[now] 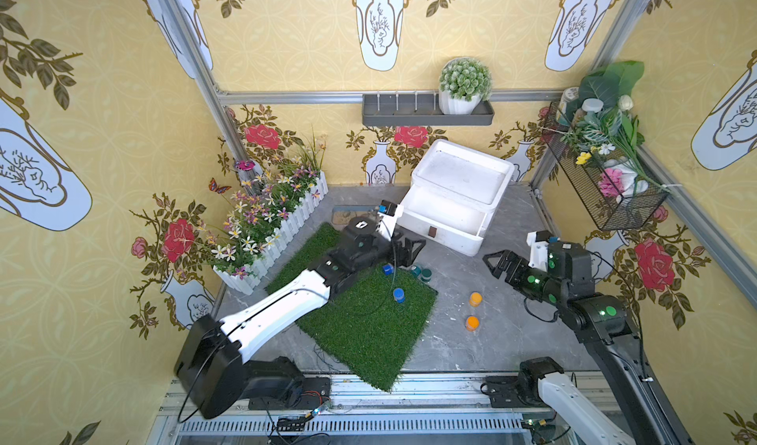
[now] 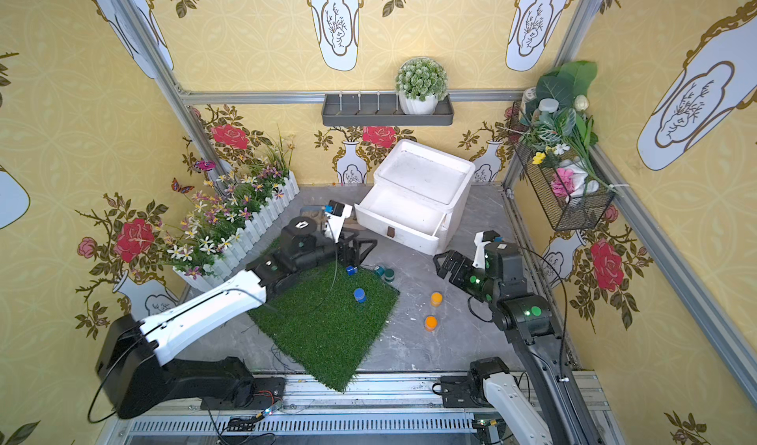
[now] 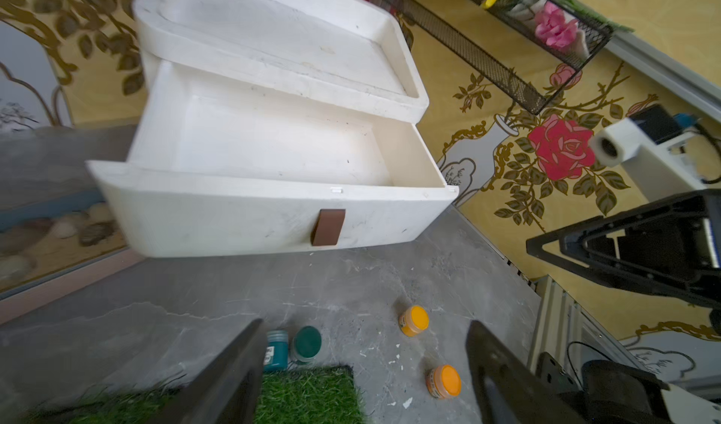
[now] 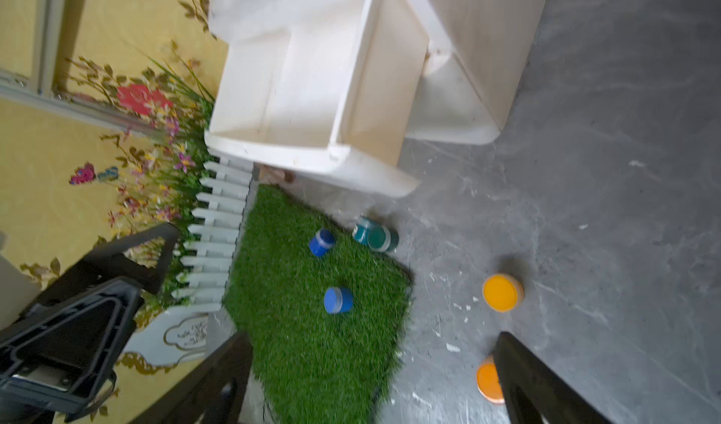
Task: Put the paint cans in the drawer according to color
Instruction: Pick up the paint can at the center of the board.
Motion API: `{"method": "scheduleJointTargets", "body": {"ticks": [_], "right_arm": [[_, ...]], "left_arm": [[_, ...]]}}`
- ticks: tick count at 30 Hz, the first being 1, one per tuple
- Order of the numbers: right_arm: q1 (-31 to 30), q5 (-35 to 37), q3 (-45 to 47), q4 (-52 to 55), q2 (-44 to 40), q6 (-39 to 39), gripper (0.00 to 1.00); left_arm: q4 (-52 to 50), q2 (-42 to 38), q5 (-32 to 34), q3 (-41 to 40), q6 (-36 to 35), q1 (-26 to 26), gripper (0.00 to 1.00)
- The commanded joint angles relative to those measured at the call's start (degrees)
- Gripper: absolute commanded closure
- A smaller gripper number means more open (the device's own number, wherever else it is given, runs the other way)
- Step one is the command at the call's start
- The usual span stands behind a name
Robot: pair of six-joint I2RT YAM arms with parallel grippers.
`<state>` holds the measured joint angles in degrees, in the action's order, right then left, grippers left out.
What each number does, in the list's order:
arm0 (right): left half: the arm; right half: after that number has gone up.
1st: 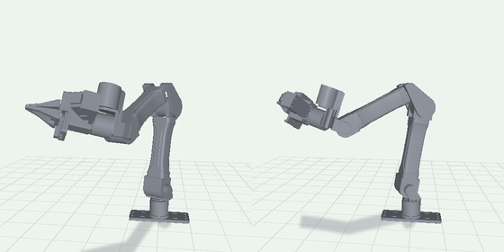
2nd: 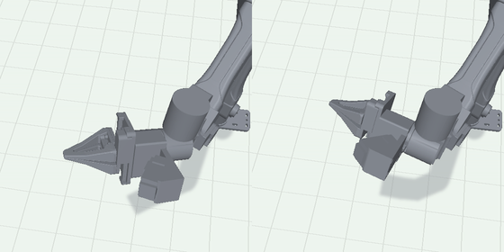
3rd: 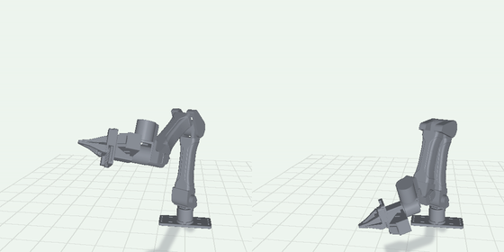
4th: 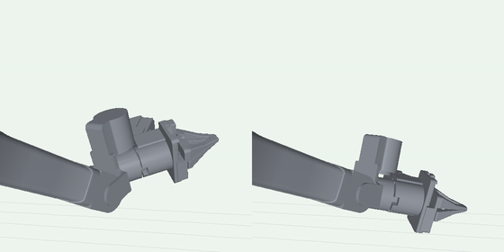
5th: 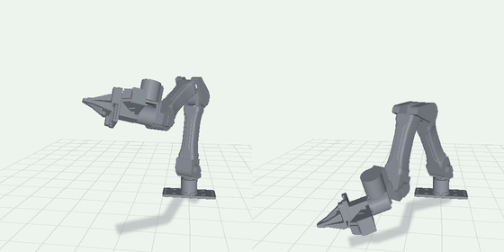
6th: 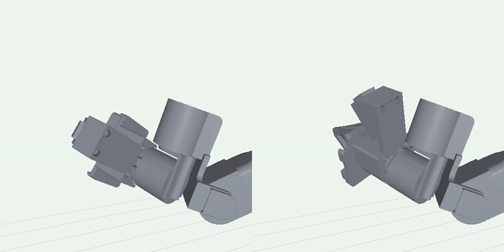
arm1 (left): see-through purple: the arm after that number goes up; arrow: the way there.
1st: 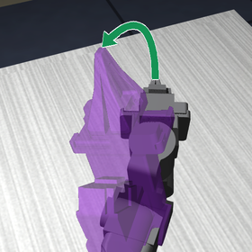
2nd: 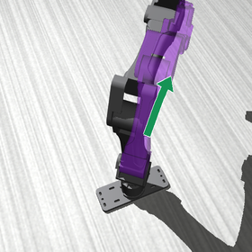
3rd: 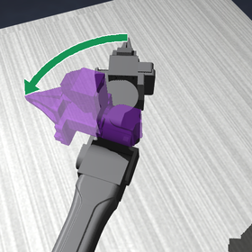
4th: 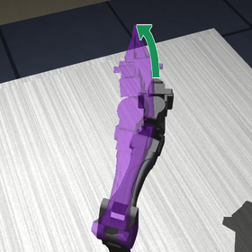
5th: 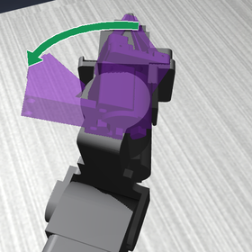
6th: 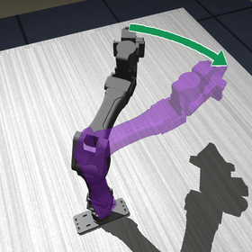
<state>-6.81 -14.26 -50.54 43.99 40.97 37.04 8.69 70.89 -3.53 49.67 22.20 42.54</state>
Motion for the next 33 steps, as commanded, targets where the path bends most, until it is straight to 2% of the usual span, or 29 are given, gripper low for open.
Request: {"method": "scheduleJointTargets", "body": {"ticks": [1, 4, 6, 11, 16, 22, 26, 33], "right_arm": [[-5.5, 2.7, 2.7, 5.8, 0.7, 1.7, 0.03], [-13.0, 13.4, 3.9, 8.9, 5.7, 5.7, 0.03], [-15.8, 19.2, 4.6, 9.7, 9.9, 9.1, 0.03], [-16.0, 21.8, 5.8, 2.8, 21.7, 11.3, 0.02], [-16.0, 20.7, 4.6, -3.6, 31.3, 10.2, 0.00], [-15.3, 20.9, 4.9, -7.7, 37.2, 10.4, 0.16], [-13.5, 21.1, 6.0, -9.9, 39.6, 10.9, 0.32], [-10.6, 20.5, 7.3, -11.3, 41.7, 10.3, 0.36]], "left_arm": [[17.8, -7.9, 10.0, -14.0, 4.3, -0.1, 0.04], [22.2, -11.1, 13.5, -23.1, 11.3, -0.9, 0.03], [23.2, -11.0, 14.7, -26.9, 16.6, -1.8, 0.03], [27.6, -9.9, 14.1, -33.2, 26.6, -4.8, 0.03], [24.8, -10.5, 13.1, -31.3, 24.3, -6.1, 0.03], [23.6, -11.9, 13.5, -31.5, 23.4, -6.6, 0.03], [24.1, -12.1, 13.0, -31.9, 23.6, -7.4, 0.02], [24.6, -11.1, 12.3, -31.3, 23.6, -7.8, 0.02]]}}
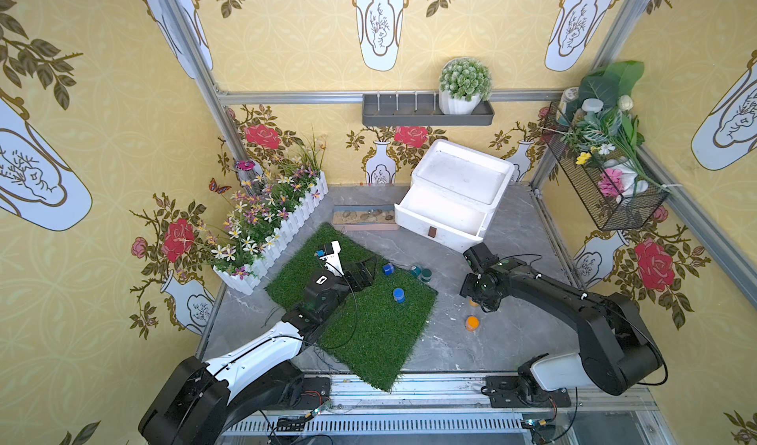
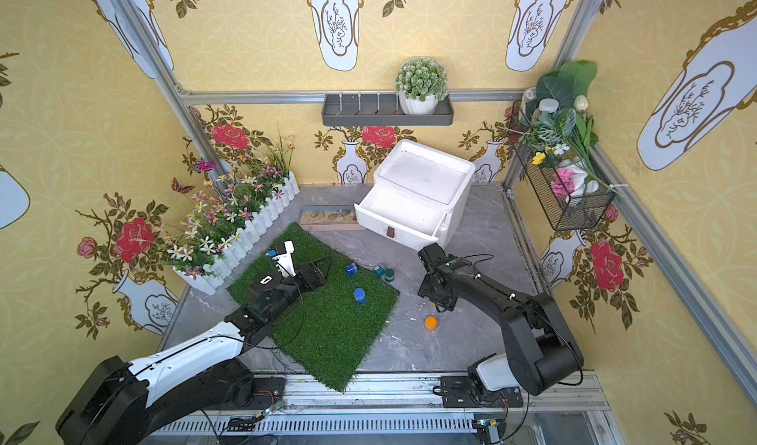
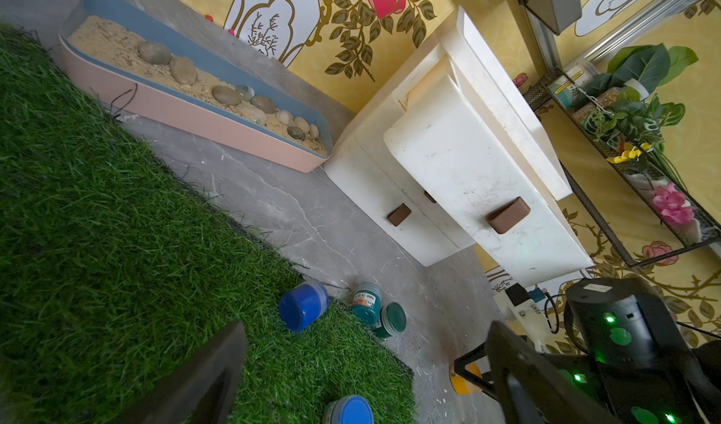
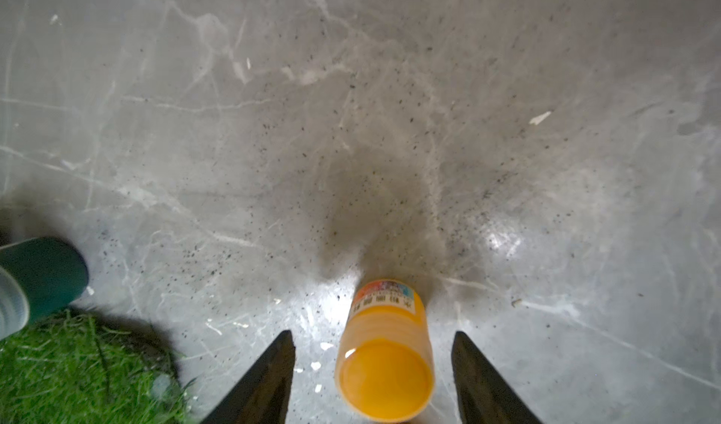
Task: Put the paint cans in the drawer according to color
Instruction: Pick up the paint can at the center of the board.
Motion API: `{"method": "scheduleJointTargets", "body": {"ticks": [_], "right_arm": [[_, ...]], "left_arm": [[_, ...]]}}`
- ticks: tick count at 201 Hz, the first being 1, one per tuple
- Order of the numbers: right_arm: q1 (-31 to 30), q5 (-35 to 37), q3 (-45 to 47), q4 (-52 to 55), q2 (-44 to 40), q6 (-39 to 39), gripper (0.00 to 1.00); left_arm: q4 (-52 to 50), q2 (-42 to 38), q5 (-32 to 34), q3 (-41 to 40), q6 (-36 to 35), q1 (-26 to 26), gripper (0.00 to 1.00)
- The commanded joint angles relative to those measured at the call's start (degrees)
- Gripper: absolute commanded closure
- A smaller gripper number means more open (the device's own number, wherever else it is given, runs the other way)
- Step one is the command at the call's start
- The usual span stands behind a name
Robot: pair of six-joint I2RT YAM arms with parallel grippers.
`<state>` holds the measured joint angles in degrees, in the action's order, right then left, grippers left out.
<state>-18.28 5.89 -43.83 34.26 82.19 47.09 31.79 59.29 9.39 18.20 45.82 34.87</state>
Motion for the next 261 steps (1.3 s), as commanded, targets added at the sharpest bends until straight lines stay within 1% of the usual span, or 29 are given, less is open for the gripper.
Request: {"method": "scheduleJointTargets", "body": {"ticks": [1, 21, 46, 62, 85, 111, 138, 164, 187, 202, 219, 231, 261], "right_arm": [[0.9, 0.3, 0.4, -1.9, 0.9, 0.1, 0.37], [0.8, 0.2, -0.7, -1.9, 2.5, -0.5, 0.43], [0.9, 0.1, -1.4, -2.0, 4.0, -0.6, 0.47], [0.8, 0.0, -1.4, -2.2, 4.3, -0.6, 0.52], [0.8, 0.0, -1.1, -2.1, 3.8, -0.8, 0.60], [0.3, -0.2, -0.4, -1.5, 1.4, -1.0, 0.69], [-1.1, -0.1, 0.3, 0.6, -3.8, -1.1, 0.70], [-3.1, -1.6, 1.8, 3.6, -12.2, -1.1, 0.71], [-7.5, -1.2, 1.8, 8.3, -21.6, -0.8, 0.71], [-10.3, 0.3, 0.5, 12.0, -26.6, 0.3, 0.71], [-13.6, 2.6, -3.2, 15.4, -31.7, 1.5, 0.71], [-15.2, 4.1, -6.4, 16.6, -33.5, 1.4, 0.71], [-16.1, 6.6, -17.7, 18.1, -33.1, -1.0, 0.71]], "left_arm": [[1.7, 0.8, -0.7, 0.3, 0.0, -0.2, 0.02], [1.9, 1.7, -1.2, 0.9, 0.0, -0.2, 0.02], [1.8, 2.5, -2.1, 1.7, 0.0, -0.2, 0.02], [1.7, 2.4, -2.2, 1.8, 0.1, -0.2, 0.02], [1.0, 1.8, -1.9, 1.7, 0.2, -0.2, 0.02], [0.9, 1.5, -1.9, 1.7, 0.5, -0.2, 0.02], [0.5, 1.3, -1.9, 1.8, 0.8, -0.2, 0.02], [0.3, 0.4, -1.7, 1.8, 0.9, -0.2, 0.03], [1.0, -0.7, -1.8, 1.6, 0.7, -0.2, 0.03], [1.3, -1.2, -1.8, 1.5, 0.7, -0.2, 0.03], [1.9, -1.5, -2.0, 1.5, 0.7, -0.2, 0.03], [2.2, -1.4, -2.5, 1.8, 0.7, -0.2, 0.03], [2.3, -0.3, -4.1, 3.3, 0.6, -0.2, 0.04]]}}
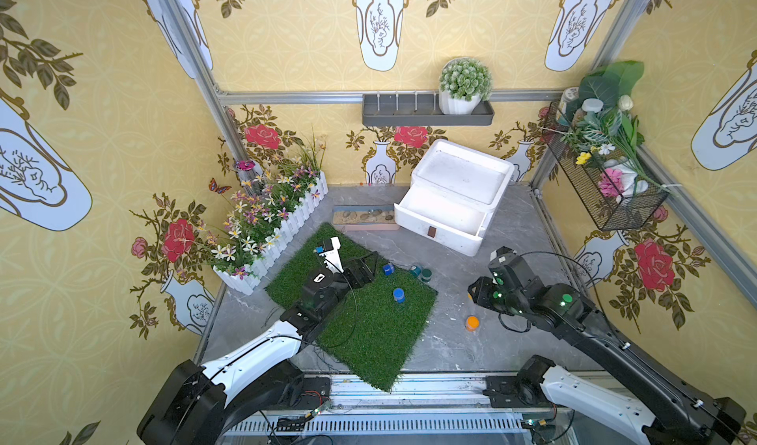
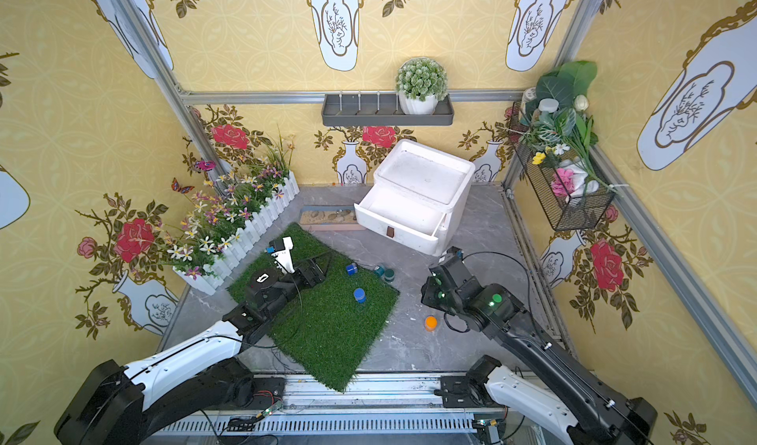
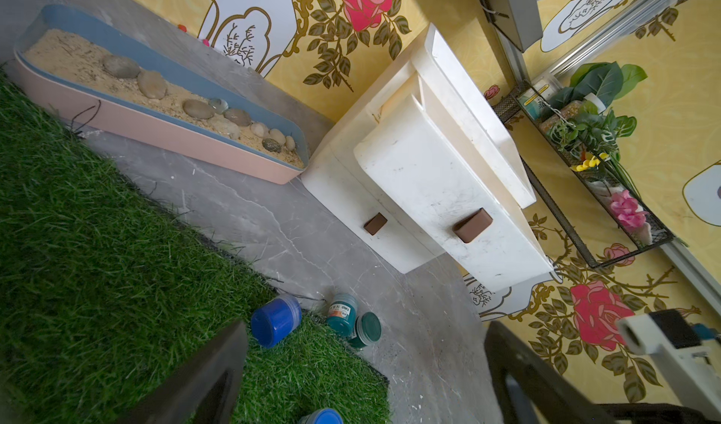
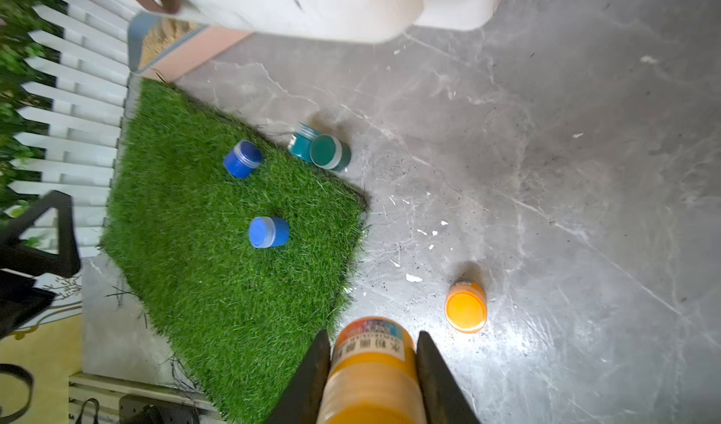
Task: Put the paint cans in the drawer according to color
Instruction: Pick up the paint can at the center of the board, then place the paint can in the drawer.
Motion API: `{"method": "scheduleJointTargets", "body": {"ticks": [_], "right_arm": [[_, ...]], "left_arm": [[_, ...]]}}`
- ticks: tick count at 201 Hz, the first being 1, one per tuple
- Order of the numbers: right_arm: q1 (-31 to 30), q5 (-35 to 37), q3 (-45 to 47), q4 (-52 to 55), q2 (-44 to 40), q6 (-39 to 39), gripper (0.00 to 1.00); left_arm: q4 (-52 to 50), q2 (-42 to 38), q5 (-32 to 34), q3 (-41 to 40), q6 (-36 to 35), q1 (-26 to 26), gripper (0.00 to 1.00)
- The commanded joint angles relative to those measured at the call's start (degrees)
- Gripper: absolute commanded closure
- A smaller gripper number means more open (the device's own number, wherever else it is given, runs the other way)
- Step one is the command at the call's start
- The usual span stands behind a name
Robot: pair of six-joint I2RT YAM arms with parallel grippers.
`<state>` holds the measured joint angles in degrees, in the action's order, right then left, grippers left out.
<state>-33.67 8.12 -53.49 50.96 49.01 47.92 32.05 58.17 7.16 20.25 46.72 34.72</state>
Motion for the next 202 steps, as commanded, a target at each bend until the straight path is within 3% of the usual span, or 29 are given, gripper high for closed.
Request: {"method": "scheduleJointTargets", "body": {"ticks": [1, 25, 55, 95, 144, 202], "right_arm": [[-0.7, 4.6, -8.9, 1.4, 0.3, -2.0, 0.71], [1.8, 5.7, -19.3, 0.6, 5.3, -6.0, 0.70], [10.2, -2.9, -29.3, -1.4, 15.7, -8.7, 0.70], [11.7, -3.6, -43.0, 4.4, 31.7, -13.1, 0.69], [13.8, -2.2, -45.5, 5.5, 38.4, -14.2, 0.68], [15.9, 1.4, -48.5, 7.0, 45.6, -15.3, 0.65]], "left_arm": [[2.0, 0.9, -1.9, 1.2, -0.3, 0.0, 0.04], [2.6, 2.0, -3.9, 2.0, 0.0, 0.0, 0.04], [3.0, 3.0, -5.4, 2.8, 0.3, 0.1, 0.04], [2.9, 3.0, -7.3, 3.1, 0.1, 0.2, 0.04], [2.9, 1.1, -6.7, 1.9, 0.3, 0.2, 0.04], [2.9, 4.1, -8.3, 3.8, 0.0, 0.3, 0.04]]}}
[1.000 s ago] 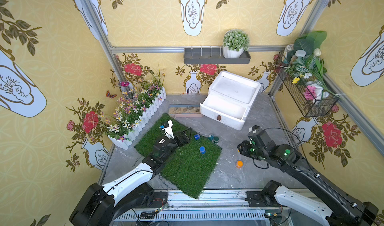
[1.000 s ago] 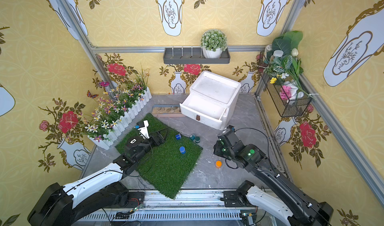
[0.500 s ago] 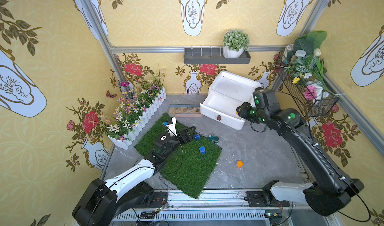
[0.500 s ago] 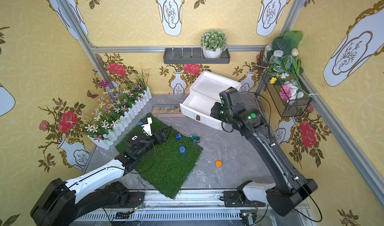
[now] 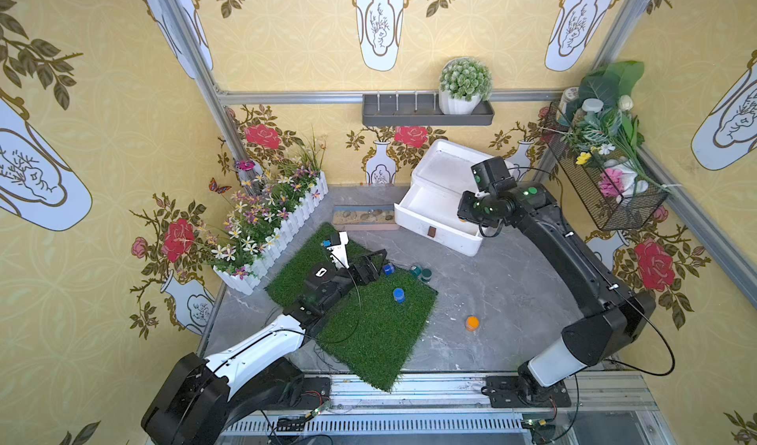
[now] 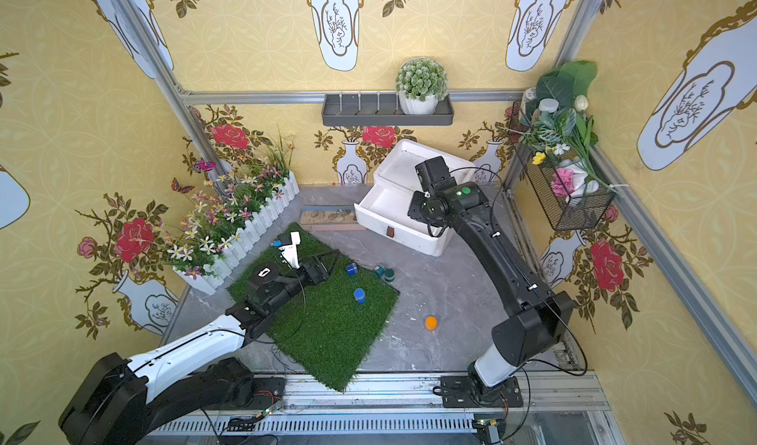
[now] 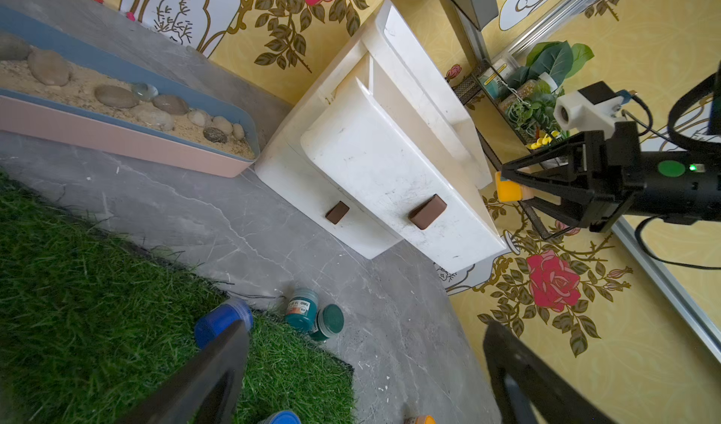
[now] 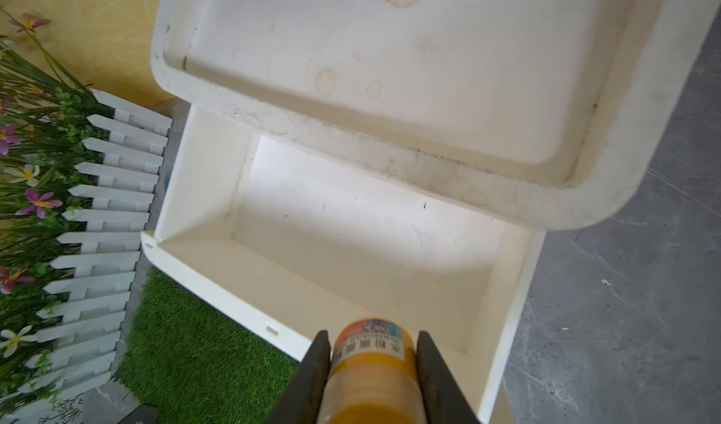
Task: Put the paint cans in the drawer according to color
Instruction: Place the paint can in the drawer, then pick up the paint can at the center of the board.
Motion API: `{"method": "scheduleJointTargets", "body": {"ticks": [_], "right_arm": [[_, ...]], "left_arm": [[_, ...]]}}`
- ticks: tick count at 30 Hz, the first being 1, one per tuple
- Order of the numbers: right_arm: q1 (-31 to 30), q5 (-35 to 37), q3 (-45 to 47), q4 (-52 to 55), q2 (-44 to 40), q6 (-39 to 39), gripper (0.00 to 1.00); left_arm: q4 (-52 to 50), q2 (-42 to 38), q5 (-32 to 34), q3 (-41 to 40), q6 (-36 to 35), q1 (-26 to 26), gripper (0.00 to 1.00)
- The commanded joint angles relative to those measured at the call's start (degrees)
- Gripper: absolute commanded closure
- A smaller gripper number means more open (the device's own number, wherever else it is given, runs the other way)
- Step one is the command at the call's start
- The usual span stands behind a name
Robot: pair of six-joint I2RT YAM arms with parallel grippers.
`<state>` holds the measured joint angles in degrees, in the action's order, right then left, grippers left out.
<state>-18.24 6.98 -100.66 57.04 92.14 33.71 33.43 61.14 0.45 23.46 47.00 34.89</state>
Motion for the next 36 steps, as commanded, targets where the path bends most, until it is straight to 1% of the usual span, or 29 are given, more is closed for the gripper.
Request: {"method": "scheduleJointTargets", "body": {"ticks": [1, 3, 10, 12, 14, 16, 19, 21, 23, 24, 26, 28, 30, 32, 36], "right_arm": [[0.5, 2.6, -1.4, 1.0, 2.6, -1.1, 0.65], [0.8, 2.8, -1.5, 0.8, 3.8, -1.1, 0.63], [1.2, 1.7, -5.3, 2.0, 7.4, -1.6, 0.46], [1.1, 1.0, -5.6, 1.9, 6.4, -1.9, 0.43], [1.1, -0.2, -5.4, 2.0, 4.3, -2.2, 0.42], [0.8, -1.3, -3.9, 1.3, 0.5, -2.5, 0.42], [-0.3, -3.0, 7.6, -7.2, -12.0, -3.6, 0.42], [-0.7, -4.3, 18.5, -14.1, -23.0, -3.7, 0.42], [-0.9, -5.2, 28.2, -20.0, -32.1, -2.8, 0.39], [-0.9, -5.0, 35.2, -23.1, -38.0, -1.4, 0.38], [-0.8, -3.6, 45.8, -25.9, -46.3, 1.3, 0.37], [-0.6, 1.9, 54.3, -23.8, -53.5, 5.3, 0.35], [0.2, 6.1, 61.0, -21.8, -59.3, 10.0, 0.33], [2.0, 7.4, 66.1, -20.6, -63.2, 13.8, 0.31], [8.5, 6.0, 69.7, -16.9, -64.6, 17.8, 0.31]], "left_arm": [[1.6, 1.2, -1.7, 0.6, -0.2, 0.1, 0.04], [1.6, 1.6, -1.9, 0.9, -0.2, 0.2, 0.04], [1.6, 1.9, -2.0, 1.1, -0.7, 0.8, 0.04], [1.5, 2.0, -2.2, 1.2, -0.9, 1.1, 0.05], [1.5, 2.1, -2.3, 1.4, -1.6, 1.9, 0.05], [0.7, 2.4, -2.5, 2.2, -3.0, 3.0, 0.05], [-2.9, 4.3, -2.6, 5.2, -7.6, 6.5, 0.05], [-6.5, 6.7, -2.2, 8.2, -11.0, 9.6, 0.05], [-9.5, 9.2, -1.6, 10.9, -14.4, 12.3, 0.05], [-11.3, 10.8, -1.3, 12.7, -16.5, 13.8, 0.05], [-14.9, 14.4, -1.3, 16.2, -19.8, 16.4, 0.06], [-19.2, 18.3, -1.8, 20.5, -23.1, 18.5, 0.06], [-24.5, 22.8, -2.3, 25.4, -26.5, 21.0, 0.06], [-29.6, 27.4, -2.9, 29.7, -28.9, 23.0, 0.07], [-40.9, 36.5, -3.4, 39.7, -32.3, 25.8, 0.09]]}}
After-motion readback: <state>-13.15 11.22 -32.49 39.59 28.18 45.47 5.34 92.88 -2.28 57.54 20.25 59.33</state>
